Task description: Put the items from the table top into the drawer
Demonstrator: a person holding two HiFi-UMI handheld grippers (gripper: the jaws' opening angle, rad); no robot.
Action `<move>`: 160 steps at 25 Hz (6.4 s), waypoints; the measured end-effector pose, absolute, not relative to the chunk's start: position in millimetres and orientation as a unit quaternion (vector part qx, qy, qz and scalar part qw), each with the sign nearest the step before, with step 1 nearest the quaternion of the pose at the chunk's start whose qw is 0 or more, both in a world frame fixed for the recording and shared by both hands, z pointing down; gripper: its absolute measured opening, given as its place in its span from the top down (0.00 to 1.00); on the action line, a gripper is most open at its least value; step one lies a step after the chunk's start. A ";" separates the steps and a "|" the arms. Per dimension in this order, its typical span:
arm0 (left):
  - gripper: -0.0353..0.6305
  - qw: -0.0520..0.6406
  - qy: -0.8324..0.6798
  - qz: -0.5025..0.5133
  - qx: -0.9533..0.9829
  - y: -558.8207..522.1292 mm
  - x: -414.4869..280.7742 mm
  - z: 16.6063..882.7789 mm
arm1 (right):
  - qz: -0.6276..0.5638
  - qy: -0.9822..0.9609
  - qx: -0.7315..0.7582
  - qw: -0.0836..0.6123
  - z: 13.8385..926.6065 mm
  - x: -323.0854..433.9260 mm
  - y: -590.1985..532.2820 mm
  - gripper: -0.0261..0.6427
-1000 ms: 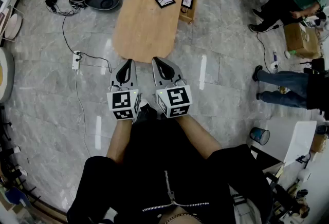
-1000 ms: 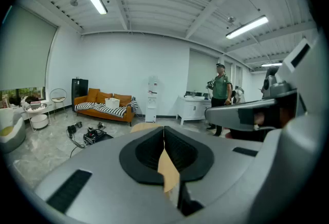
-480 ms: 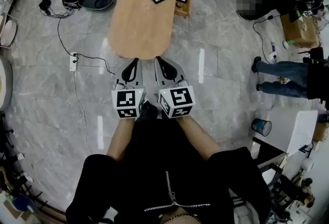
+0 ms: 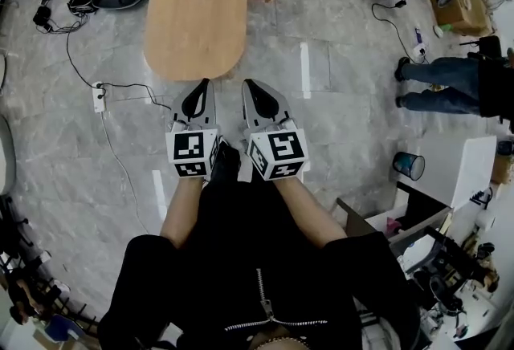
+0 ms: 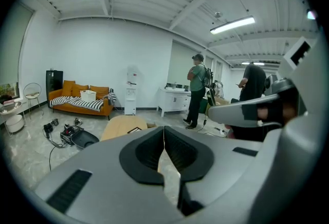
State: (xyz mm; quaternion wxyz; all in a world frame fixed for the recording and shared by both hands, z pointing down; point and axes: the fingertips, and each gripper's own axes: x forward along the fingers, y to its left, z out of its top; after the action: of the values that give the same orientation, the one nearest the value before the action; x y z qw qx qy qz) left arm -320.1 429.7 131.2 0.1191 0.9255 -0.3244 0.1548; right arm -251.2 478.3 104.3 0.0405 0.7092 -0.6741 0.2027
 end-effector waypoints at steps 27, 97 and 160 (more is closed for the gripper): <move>0.92 0.161 -0.363 0.222 0.891 324.2 -79.5 176.0 | 0.235 -0.711 0.657 0.088 135.3 14.3 357.8 0.95; 0.92 0.247 -0.443 0.225 0.832 -4.6 -19.4 515.9 | 0.324 -0.770 0.437 0.334 613.7 75.4 -123.0 0.77; 0.92 0.258 -0.340 0.257 0.867 -9.5 98.2 539.4 | 0.305 -0.696 0.478 0.440 656.5 274.5 -58.4 0.85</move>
State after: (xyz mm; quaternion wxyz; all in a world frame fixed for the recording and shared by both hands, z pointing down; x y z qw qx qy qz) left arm 98.2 -9.5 539.4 0.2584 0.8668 -0.3403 0.2570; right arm 274.5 -58.4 656.5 0.4402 0.4785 -0.6957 0.3054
